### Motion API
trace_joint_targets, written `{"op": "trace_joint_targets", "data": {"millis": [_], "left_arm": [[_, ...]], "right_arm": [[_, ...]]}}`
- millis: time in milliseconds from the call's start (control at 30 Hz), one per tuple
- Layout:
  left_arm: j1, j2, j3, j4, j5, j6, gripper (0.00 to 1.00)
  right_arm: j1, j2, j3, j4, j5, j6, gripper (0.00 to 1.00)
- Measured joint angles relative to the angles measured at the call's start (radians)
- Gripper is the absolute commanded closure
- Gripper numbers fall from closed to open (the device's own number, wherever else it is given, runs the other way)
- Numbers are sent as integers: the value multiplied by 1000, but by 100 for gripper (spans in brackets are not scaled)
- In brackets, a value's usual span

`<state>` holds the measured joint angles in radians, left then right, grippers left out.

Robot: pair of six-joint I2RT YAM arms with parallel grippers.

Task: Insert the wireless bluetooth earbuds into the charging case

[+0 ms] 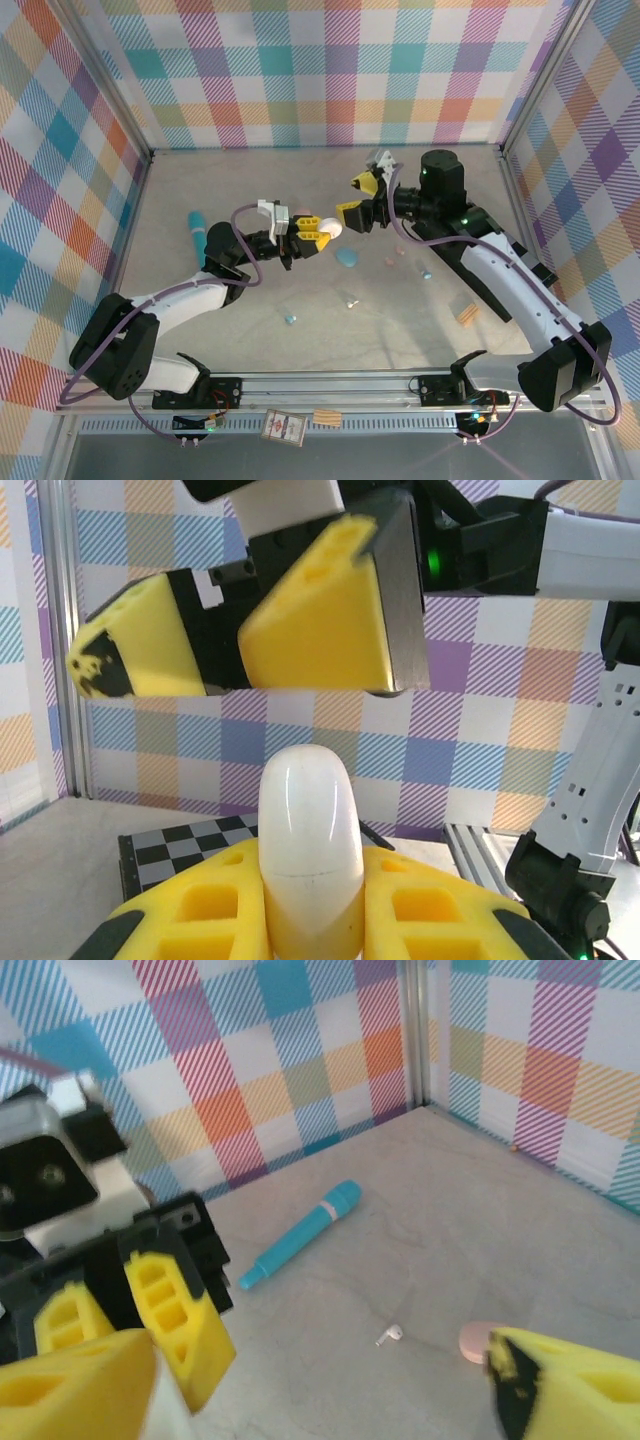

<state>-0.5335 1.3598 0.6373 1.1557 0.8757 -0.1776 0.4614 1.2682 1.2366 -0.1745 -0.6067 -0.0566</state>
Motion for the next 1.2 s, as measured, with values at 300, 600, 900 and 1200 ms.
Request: {"op": "trace_joint_targets", "data": {"millis": [300, 600, 900, 1200], "left_arm": [[-1, 1, -44, 0, -32, 139, 94], [-2, 70, -16, 72, 36, 84, 97], [-18, 52, -11, 75, 66, 61, 97], [-29, 39, 5, 33, 66, 62, 97]], "right_arm": [[-3, -75, -30, 23, 82, 146, 3], [52, -104, -29, -177, -88, -127, 26], [62, 30, 78, -353, -114, -346, 43], [66, 62, 104, -420, -185, -428, 66]]}}
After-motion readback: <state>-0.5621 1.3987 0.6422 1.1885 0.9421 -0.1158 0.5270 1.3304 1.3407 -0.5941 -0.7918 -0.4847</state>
